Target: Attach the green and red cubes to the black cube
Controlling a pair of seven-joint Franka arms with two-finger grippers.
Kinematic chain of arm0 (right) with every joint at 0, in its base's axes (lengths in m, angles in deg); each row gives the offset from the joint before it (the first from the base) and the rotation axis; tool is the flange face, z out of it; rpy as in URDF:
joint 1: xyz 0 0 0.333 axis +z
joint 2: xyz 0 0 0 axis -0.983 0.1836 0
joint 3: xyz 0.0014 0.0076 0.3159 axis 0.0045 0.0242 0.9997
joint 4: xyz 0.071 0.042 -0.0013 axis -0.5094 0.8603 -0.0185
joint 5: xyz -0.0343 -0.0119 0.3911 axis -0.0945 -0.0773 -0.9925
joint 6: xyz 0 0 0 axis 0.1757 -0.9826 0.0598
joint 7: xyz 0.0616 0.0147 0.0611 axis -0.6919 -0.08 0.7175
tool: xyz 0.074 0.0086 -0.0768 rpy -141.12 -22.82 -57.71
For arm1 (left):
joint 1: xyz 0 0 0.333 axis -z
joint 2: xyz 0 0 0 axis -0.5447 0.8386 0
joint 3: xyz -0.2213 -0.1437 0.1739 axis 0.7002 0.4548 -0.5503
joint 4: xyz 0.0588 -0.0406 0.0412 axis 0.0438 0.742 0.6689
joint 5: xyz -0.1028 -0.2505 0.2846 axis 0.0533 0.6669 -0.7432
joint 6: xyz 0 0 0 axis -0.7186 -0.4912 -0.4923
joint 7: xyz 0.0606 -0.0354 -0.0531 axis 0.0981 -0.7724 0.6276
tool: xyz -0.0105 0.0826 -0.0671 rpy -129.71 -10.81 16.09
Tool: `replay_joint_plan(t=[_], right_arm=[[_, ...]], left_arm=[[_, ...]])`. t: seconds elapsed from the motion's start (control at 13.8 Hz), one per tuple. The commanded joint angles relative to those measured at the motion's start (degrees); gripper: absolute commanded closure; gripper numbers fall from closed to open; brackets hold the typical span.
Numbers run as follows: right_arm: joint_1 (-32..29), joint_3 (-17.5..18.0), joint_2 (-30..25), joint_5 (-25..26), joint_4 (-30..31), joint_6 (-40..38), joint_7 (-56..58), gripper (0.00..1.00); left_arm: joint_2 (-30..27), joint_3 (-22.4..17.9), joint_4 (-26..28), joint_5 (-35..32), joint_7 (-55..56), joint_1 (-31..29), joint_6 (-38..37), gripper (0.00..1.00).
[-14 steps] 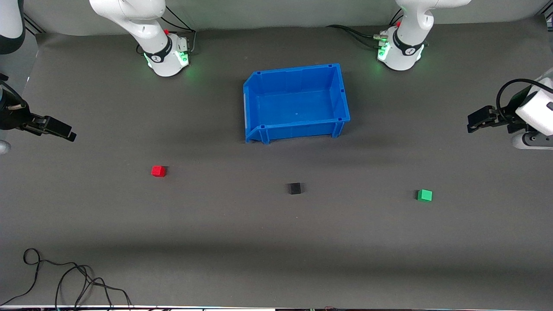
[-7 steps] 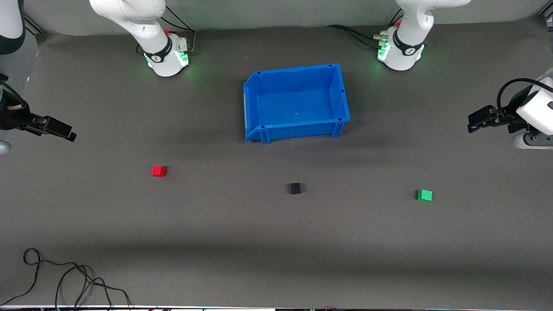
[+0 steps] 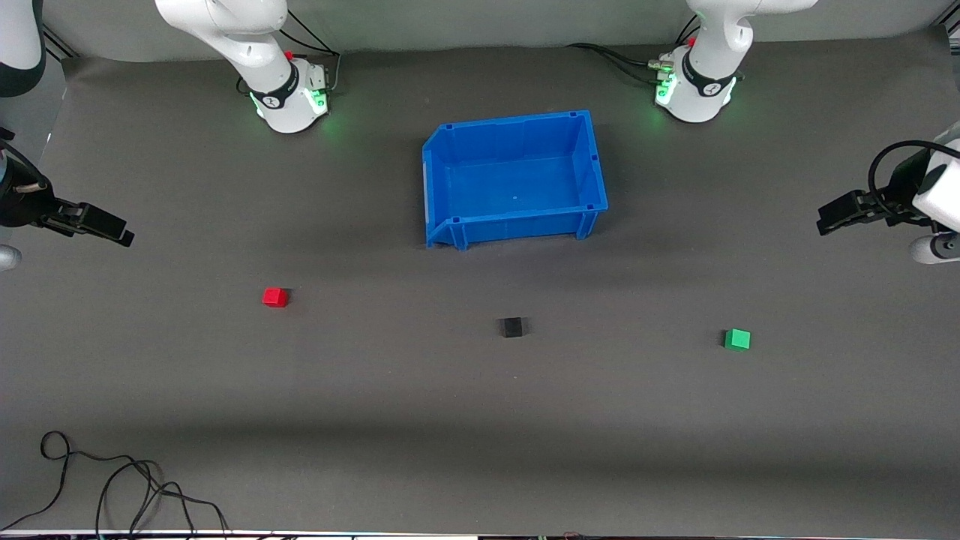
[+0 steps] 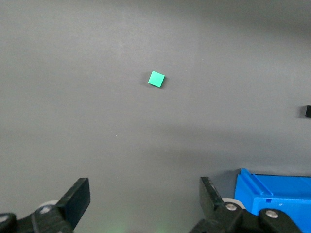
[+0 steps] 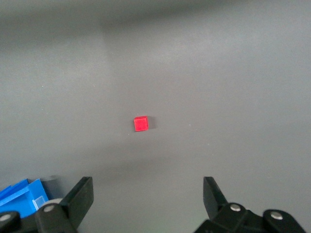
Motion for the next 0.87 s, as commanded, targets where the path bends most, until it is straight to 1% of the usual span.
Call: replay_joint_plan(t=[0.0,0.14,0.22,0.29,0.43,0.51,0.58,0.8], right_arm=[[0.23,0.15,1.64,0.44,-0.68,-0.31,1.68,0.0],[0.23,0.24,3.05,0.09,0.02,1.0,1.68,0.02],[0.32,0.24,3.75,0.09,1.15,1.71,1.68,0.06],[0.93,0.24,4.02,0.09,3.34,4.06,1.6,0.06],[1.37,0.24,5.16,0.09,6.95,8.81,1.59,0.04],[1.98,0.24,5.86,0.09,8.62,11.35,1.59,0.0],[2.94,0.15,6.65,0.09,10.11,13.56,1.25,0.0],[4.53,0.24,8.85,-0.17,14.77,21.02,0.98,0.0]], left_arm=[[0.01,-0.18,-1.1,-0.29,2.17,0.64,-1.77,0.0],[0.1,-0.18,-1.19,-0.21,3.13,0.55,-2.21,0.0],[0.1,-0.18,-1.19,-0.12,3.92,0.2,-2.13,0.0],[0.19,-0.27,-1.19,0.14,7.41,-0.07,-2.04,0.0],[0.89,-1.05,-1.28,3.82,20.03,-0.68,-1.78,0.0],[1.06,-1.58,-1.36,5.84,27.15,-1.9,-1.34,0.0],[1.33,-1.59,-1.36,7.6,32.87,-3.48,-0.9,0.0],[3.17,-1.67,-1.28,11.48,44.93,-6.47,0.42,0.0]])
